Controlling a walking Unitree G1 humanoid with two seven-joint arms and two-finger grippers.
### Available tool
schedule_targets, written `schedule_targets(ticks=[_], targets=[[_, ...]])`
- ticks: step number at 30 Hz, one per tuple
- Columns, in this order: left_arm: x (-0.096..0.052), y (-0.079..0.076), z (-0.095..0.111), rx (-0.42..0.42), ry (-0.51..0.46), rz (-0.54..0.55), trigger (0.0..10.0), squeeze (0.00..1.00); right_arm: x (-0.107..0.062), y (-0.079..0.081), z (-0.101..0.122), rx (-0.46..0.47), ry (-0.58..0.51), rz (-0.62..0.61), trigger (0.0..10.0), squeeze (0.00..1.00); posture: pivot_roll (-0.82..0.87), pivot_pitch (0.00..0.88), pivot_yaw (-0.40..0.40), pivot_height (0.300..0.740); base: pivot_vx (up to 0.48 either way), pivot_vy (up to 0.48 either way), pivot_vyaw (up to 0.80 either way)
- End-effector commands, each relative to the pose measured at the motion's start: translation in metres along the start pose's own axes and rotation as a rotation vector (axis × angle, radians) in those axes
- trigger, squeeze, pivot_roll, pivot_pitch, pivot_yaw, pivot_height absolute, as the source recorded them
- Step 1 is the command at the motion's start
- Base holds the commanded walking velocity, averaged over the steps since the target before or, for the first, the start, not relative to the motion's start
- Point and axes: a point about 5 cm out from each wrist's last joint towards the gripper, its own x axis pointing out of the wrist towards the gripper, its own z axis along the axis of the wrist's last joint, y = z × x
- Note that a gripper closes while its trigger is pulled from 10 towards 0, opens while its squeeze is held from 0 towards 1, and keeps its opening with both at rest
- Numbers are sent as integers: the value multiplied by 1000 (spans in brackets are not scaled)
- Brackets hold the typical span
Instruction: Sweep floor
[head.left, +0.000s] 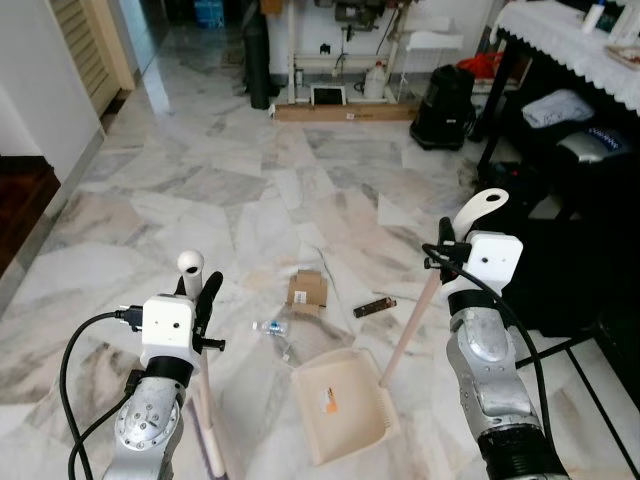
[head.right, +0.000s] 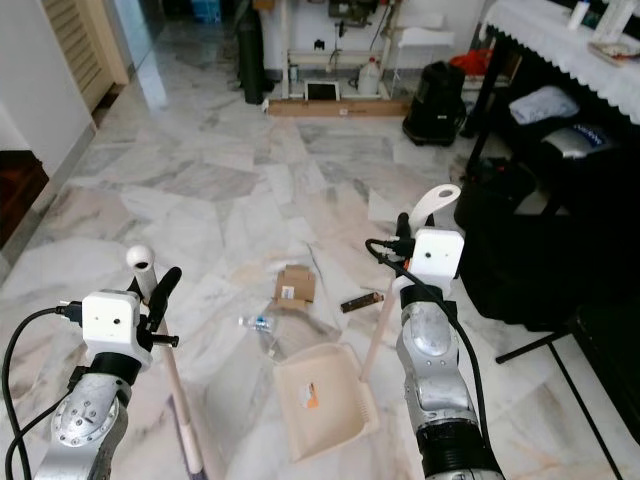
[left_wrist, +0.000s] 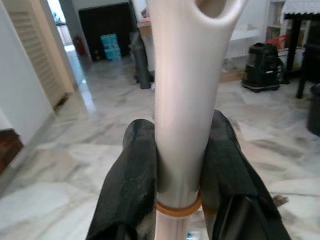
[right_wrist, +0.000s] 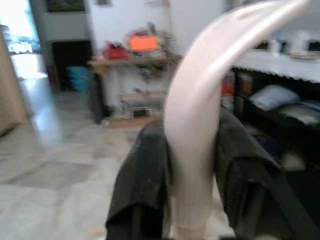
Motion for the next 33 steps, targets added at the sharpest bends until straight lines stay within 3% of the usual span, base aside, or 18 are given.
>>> schedule_targets(ticks=[1, 6, 33], targets=[[3, 1, 10, -1, -49, 0, 10000, 0, 5, -2, 14, -26, -61, -8, 10000, 0, -4, 42, -38, 740, 326, 0, 0], [3, 2, 10, 3, -46, 3, 10000, 0, 6, -1, 14, 10, -54, -19, 10000, 0, -4, 51, -38, 740, 329, 0, 0], [2, 1, 10, 2, -42, -9, 10000, 0, 6, -6, 14, 10, -51, -36, 10000, 0, -9, 54, -34, 740, 326, 0, 0]])
